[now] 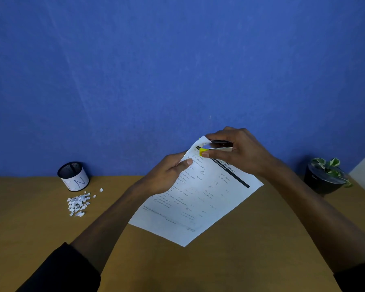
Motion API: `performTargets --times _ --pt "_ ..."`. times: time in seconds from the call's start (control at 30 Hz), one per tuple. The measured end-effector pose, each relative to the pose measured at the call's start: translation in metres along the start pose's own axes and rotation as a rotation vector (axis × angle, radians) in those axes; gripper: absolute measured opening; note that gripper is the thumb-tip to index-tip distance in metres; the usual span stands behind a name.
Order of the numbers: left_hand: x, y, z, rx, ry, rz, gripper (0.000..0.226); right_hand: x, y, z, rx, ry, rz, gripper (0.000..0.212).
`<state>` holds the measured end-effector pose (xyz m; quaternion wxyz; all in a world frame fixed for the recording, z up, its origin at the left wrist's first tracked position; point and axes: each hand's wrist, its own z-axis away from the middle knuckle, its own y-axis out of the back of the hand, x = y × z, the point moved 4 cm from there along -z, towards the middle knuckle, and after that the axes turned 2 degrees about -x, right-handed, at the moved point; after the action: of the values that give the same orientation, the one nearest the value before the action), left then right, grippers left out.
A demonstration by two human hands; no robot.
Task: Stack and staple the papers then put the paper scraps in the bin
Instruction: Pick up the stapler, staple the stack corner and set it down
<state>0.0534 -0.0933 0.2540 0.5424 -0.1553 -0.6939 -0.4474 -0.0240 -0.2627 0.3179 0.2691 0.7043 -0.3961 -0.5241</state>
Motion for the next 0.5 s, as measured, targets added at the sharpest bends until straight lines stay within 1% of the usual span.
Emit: performTargets --times 0.13,0.2,0.27,0.33,0.43,0.5 --pt "-0.007 0.0 0.002 0.019 0.017 -0.003 0.051 -0.004 -0.001 0.004 -0.016 0.043 0.021 0.045" --pt "-0.009 0.001 0.001 0.028 0.016 0.014 0.047 -0.003 -0.002 0.006 0.005 0.048 0.014 0.05" --pt "-0.01 0.002 0.001 0.038 0.019 0.033 0.038 0.0 -0.002 0.008 0.041 0.052 -0.011 0.055" --pt "-0.014 0.005 0.002 0.052 0.023 0.054 0.031 0.006 -0.003 0.009 0.087 0.053 -0.059 0.052" --pt "-0.022 0.013 0.001 0.12 0.003 0.076 0.038 0.018 -0.005 0.011 0.158 0.035 -0.151 0.048" --pt "-0.027 0.018 0.001 0.15 0.021 0.125 0.034 0.026 -0.006 0.014 0.195 0.014 -0.205 0.044"
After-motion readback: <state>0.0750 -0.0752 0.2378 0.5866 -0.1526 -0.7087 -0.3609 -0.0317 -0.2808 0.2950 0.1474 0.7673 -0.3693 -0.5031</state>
